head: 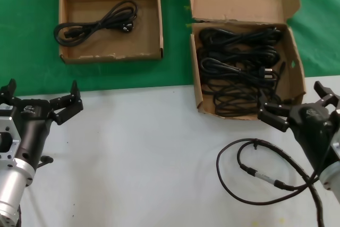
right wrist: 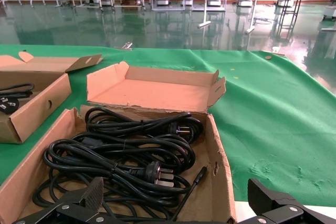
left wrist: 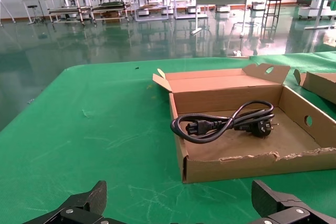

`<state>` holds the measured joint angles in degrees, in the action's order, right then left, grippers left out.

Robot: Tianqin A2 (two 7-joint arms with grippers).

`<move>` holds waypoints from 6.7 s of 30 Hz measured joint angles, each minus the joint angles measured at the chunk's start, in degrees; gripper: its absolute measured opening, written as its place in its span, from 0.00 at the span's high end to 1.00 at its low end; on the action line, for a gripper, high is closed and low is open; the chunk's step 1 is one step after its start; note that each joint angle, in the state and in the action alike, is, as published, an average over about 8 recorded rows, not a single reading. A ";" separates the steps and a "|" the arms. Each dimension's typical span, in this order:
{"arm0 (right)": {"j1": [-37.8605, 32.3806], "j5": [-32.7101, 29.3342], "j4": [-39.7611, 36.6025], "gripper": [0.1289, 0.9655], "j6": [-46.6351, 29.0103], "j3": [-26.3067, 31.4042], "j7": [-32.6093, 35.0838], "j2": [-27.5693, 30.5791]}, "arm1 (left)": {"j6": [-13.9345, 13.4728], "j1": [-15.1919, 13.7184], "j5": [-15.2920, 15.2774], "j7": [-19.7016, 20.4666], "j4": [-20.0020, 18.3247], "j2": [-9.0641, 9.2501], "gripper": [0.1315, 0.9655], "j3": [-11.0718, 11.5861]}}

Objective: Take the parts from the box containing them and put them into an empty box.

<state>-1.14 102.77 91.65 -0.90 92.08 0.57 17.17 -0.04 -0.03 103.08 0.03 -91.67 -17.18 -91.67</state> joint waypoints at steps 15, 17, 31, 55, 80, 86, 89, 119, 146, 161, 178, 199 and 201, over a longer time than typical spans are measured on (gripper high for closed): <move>0.00 0.00 0.00 0.00 0.00 0.00 0.00 0.00 | 0.00 0.00 0.00 0.00 0.00 0.00 0.00 0.00; 0.00 0.00 0.00 0.00 0.00 0.00 0.00 0.00 | 0.00 0.00 0.00 0.00 0.00 0.00 0.00 0.00; 0.00 0.00 0.00 0.00 0.00 0.00 0.00 0.00 | 0.00 0.00 0.00 0.00 0.00 0.00 0.00 0.00; 0.00 0.00 0.00 0.00 0.00 0.00 0.00 0.00 | 0.00 0.00 0.00 0.00 0.00 0.00 0.00 0.00; 0.00 0.00 0.00 0.00 0.00 0.00 0.00 0.00 | 0.00 0.00 0.00 0.00 0.00 0.00 0.00 0.00; 0.00 0.00 0.00 0.00 0.00 0.00 0.00 0.00 | 0.00 0.00 0.00 0.00 0.00 0.00 0.00 0.00; 0.00 0.00 0.00 0.00 0.00 0.00 0.00 0.00 | 0.00 0.00 0.00 0.00 0.00 0.00 0.00 0.00; 0.00 0.00 0.00 0.00 0.00 0.00 0.00 0.00 | 0.00 0.00 0.00 0.00 0.00 0.00 0.00 0.00; 0.00 0.00 0.00 0.00 0.00 0.00 0.00 0.00 | 0.00 0.00 0.00 0.00 0.00 0.00 0.00 0.00; 0.00 0.00 0.00 0.00 0.00 0.00 0.00 0.00 | 0.00 0.00 0.00 0.00 0.00 0.00 0.00 0.00; 0.00 0.00 0.00 0.00 0.00 0.00 0.00 0.00 | 0.00 0.00 0.00 0.00 0.00 0.00 0.00 0.00; 0.00 0.00 0.00 0.00 0.00 0.00 0.00 0.00 | 0.00 0.00 0.00 0.00 0.00 0.00 0.00 0.00; 0.00 0.00 0.00 0.00 0.00 0.00 0.00 0.00 | 0.00 0.00 0.00 0.00 0.00 0.00 0.00 0.00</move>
<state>-1.14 102.77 91.65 -0.90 92.08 0.57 17.17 -0.04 -0.03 103.08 0.03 -91.67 -17.18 -91.67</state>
